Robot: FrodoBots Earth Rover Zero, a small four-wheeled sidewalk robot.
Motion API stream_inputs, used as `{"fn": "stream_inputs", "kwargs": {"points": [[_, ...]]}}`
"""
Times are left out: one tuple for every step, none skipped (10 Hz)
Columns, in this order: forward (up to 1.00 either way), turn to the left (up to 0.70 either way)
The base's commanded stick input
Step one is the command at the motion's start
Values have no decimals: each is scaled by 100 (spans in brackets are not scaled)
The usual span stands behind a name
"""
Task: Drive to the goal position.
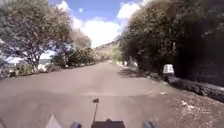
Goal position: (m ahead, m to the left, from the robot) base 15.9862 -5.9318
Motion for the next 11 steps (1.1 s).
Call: {"fn": "stream_inputs", "kwargs": {"points": [[70,0],[70,0],[70,0],[70,0],[70,-1],[70,-2],[70,-6],[70,-12],[70,-35],[70,-35],[70,-35]]}}
